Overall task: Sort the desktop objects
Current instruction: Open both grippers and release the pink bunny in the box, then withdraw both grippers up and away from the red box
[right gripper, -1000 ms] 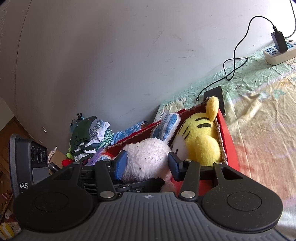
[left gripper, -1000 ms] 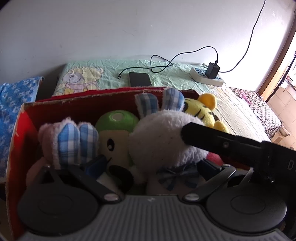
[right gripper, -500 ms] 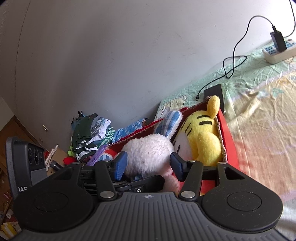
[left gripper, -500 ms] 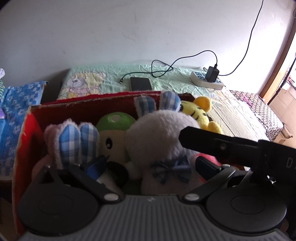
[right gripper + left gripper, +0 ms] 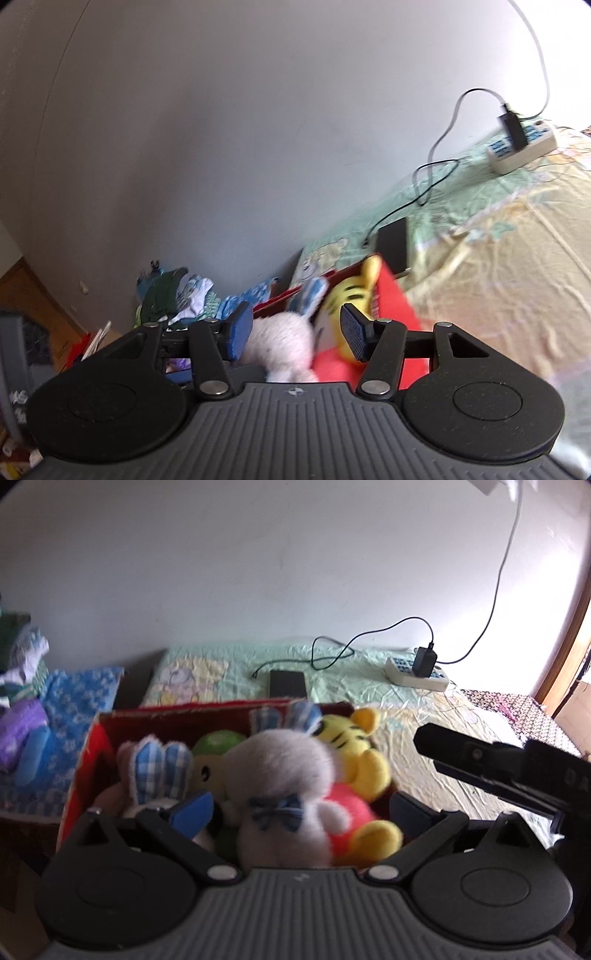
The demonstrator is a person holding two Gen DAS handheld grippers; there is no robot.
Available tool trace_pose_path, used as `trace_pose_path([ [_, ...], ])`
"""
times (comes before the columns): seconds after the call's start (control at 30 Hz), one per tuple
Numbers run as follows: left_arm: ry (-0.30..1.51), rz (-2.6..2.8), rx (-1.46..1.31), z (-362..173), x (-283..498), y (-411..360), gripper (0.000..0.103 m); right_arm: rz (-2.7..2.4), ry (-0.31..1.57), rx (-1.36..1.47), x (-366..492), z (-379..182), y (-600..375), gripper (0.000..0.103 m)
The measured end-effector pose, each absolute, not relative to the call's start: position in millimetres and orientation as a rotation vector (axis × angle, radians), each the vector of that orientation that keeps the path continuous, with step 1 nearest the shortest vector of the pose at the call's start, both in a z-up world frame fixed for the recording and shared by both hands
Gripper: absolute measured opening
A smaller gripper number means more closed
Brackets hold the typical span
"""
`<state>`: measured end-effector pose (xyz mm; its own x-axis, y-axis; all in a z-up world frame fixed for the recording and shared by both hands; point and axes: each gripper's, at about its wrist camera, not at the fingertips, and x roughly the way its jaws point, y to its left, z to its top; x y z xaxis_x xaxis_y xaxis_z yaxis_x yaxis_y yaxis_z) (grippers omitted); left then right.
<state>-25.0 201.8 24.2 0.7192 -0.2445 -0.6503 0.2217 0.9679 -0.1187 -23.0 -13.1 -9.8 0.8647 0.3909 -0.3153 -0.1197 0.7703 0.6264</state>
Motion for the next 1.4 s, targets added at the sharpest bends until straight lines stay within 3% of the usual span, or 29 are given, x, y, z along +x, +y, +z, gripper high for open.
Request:
trace_pose_path([
  [0.7, 0.945, -0.126, 0.059, -7.5, -28.1, 50.9, 0.102, -0.026, 0.650, 0.466, -47.0, -23.0, -119.0, 0.058],
  [1.1, 0.998, -0.032, 0.084, -6.2, -29.6, 29.5, 0.102, -0.080, 0.761, 0.375, -39.2, -38.8, -135.0, 0.072],
  [1.4, 1.065, -0.038, 0.107, -21.5, -44.0, 30.0, 0.102, -0.086, 0.851, 0.373, -39.3, -55.8, -125.5, 0.072],
])
